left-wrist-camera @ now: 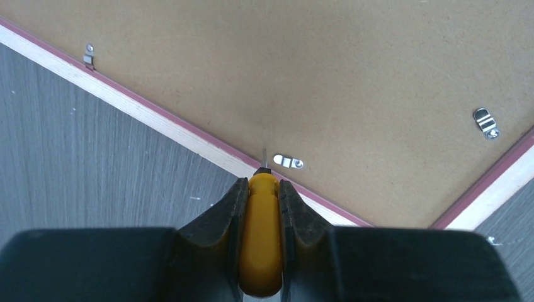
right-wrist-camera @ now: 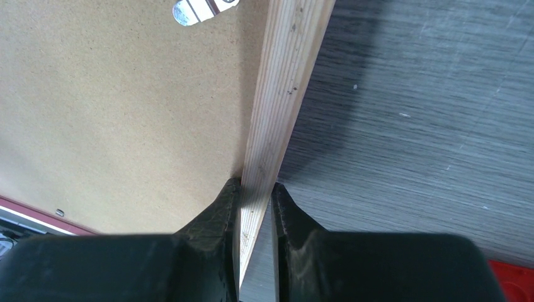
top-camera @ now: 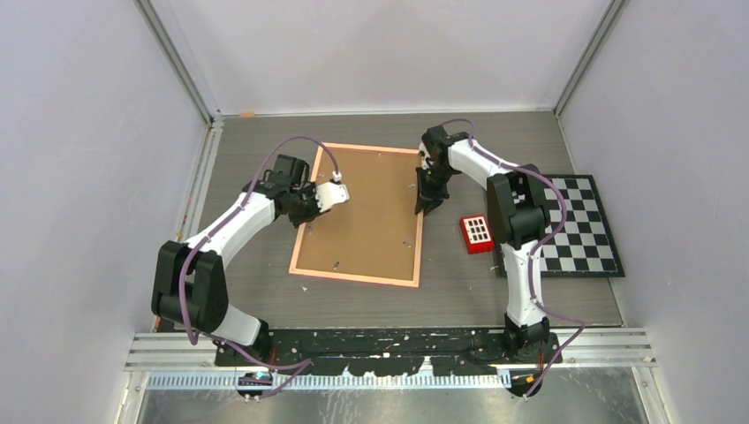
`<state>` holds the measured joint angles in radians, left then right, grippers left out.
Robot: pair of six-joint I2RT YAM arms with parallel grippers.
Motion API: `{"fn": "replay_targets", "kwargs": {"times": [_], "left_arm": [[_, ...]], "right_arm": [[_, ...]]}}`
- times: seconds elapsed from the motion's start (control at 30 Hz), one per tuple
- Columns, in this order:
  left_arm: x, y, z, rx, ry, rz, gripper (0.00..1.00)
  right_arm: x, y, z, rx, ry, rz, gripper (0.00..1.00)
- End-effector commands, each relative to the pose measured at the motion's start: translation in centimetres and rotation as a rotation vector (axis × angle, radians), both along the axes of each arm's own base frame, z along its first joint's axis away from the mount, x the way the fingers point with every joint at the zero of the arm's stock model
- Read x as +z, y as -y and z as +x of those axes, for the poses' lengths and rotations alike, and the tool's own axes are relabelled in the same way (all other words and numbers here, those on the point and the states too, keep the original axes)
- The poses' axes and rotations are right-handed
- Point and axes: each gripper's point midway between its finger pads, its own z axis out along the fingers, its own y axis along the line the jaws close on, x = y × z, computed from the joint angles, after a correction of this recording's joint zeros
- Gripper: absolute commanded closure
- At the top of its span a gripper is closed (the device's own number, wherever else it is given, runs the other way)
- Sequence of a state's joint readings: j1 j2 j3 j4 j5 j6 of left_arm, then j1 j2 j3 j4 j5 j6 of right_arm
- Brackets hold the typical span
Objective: Take the photo out of the frame
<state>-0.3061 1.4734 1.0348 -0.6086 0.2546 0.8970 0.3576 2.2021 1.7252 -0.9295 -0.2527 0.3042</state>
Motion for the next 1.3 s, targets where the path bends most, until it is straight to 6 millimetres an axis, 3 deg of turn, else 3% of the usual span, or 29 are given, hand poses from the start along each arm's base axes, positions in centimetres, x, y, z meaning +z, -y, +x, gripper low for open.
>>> {"fn": "replay_targets", "kwargs": {"times": [0.0, 0.2, 0.33, 0.47, 0.63, 0.8, 1.07, 1.27], "left_arm": [[0.2, 1.4, 0.9, -0.024, 0.031, -0.043, 1.00], [0.9, 0.9, 0.7, 0.044, 0.017, -0.045, 1.00], [3.2, 0.1, 1.7, 0.261, 0.037, -0.091, 1.00], [4.1, -0.5, 1.3, 0.472, 0.020, -0.157, 1.00], [3.4, -1.1, 0.6, 0.590, -0.023, -0.166, 1.00], [2.8, -0.1, -0.3, 0.680, -0.110, -0.233, 1.00], [1.9, -2.1, 1.3, 0.819, -0.025, -0.186, 1.00], [1.3, -2.0, 1.4, 0.816, -0.034, -0.184, 1.00]], "right_arm": [[-1.5, 0.5, 0.2, 0.059, 0.005, -0.035, 0.99], [-1.4, 0.5, 0.4, 0.056, 0.010, -0.041, 1.00], [-1.3, 0.6, 0.4, 0.038, 0.010, -0.047, 0.99], [-1.5, 0.5, 0.6, 0.022, 0.009, -0.047, 0.99], [-1.5, 0.3, 0.8, 0.021, 0.008, -0.045, 0.99], [-1.5, 0.4, 0.8, 0.019, 0.007, -0.048, 1.00], [-1.5, 0.5, 0.7, 0.018, 0.008, -0.049, 1.00], [-1.4, 0.5, 0.7, 0.019, 0.009, -0.048, 1.00]]}}
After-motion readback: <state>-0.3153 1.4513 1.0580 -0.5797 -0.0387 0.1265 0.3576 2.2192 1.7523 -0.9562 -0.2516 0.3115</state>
